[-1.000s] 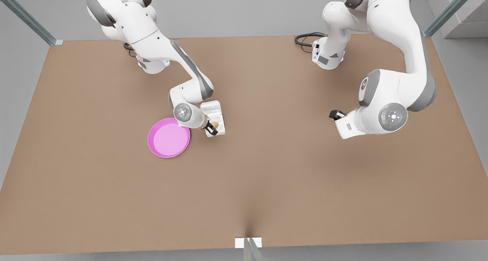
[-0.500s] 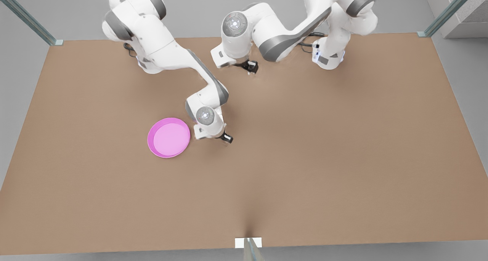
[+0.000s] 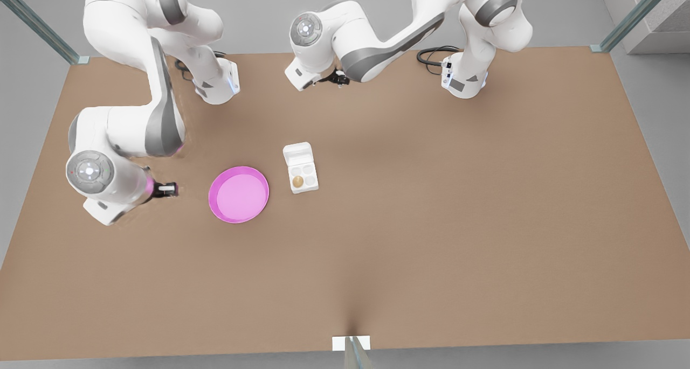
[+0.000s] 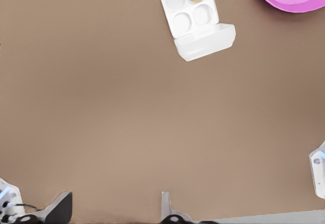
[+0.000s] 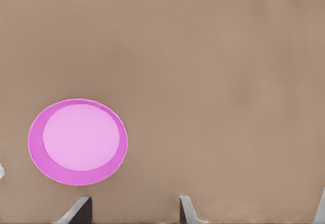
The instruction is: Pack egg into the box and close the box lid
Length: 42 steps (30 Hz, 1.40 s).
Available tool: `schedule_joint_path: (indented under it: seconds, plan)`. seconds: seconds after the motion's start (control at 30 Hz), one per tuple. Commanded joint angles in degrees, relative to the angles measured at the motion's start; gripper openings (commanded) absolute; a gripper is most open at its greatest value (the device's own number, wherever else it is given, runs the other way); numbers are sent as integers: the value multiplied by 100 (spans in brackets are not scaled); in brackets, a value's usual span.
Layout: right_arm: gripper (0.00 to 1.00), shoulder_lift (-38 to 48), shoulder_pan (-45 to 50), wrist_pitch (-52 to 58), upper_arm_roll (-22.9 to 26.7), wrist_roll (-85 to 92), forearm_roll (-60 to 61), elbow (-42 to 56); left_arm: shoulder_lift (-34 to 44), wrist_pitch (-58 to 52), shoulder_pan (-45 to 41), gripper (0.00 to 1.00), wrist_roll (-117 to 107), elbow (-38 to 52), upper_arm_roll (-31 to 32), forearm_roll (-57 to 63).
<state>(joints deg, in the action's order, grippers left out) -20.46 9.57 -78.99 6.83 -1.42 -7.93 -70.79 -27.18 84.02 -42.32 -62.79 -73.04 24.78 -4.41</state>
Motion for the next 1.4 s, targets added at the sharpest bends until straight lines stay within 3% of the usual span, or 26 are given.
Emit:
schedule_joint_path:
  seconds: [0.0, 0.2, 0.3, 0.43, 0.53, 0.73, 0.77, 0.87, 0.93, 1.03, 1.37]
  plan:
    - [100, 7, -78, 7, 2, -7, 46, 13, -129, 9, -13, 21, -329, 0, 1, -140]
    - [100, 261, -272, 1008, -138, -165, 125, 496, -710, 1134, -48, 21, -3521, -26, -105, -8]
    - [100, 446, -421, 1008, -165, -157, 29, 470, -1535, 2681, -364, 21, -3364, 272, -96, 1047]
    - [100, 446, -360, 1105, -182, -139, 37, 461, -2485, 3129, -514, 21, -3337, 1301, -157, 1917]
    - [100, 437, -404, 1149, -182, -148, 20, 461, -2714, 3613, -505, 21, -3310, 1318, -360, 2365]
    - [100, 429, -333, 1193, -200, -139, -33, 435, -2819, 3473, -461, 21, -2994, 1336, -333, 2524]
    - [100, 429, -324, 1219, -209, -148, -33, 444, -2810, 2797, -382, 21, -2660, 1941, -307, 2419]
    - [100, 429, -298, 1219, -209, -157, -33, 443, -2310, 1354, -171, 21, -2554, 2645, 115, 1970]
    - [100, 420, -289, 1219, -209, -157, -33, 435, -1861, 739, -450, 21, -2826, 2645, 256, 1601]
    - [100, 420, -298, 1219, -209, -139, -77, 435, -1975, 1433, -1278, 21, -3565, 2637, 247, 1610]
    - [100, 411, -289, 1219, -209, -122, -147, 435, -2591, 2057, -1340, 21, -3952, 1635, 185, 1697]
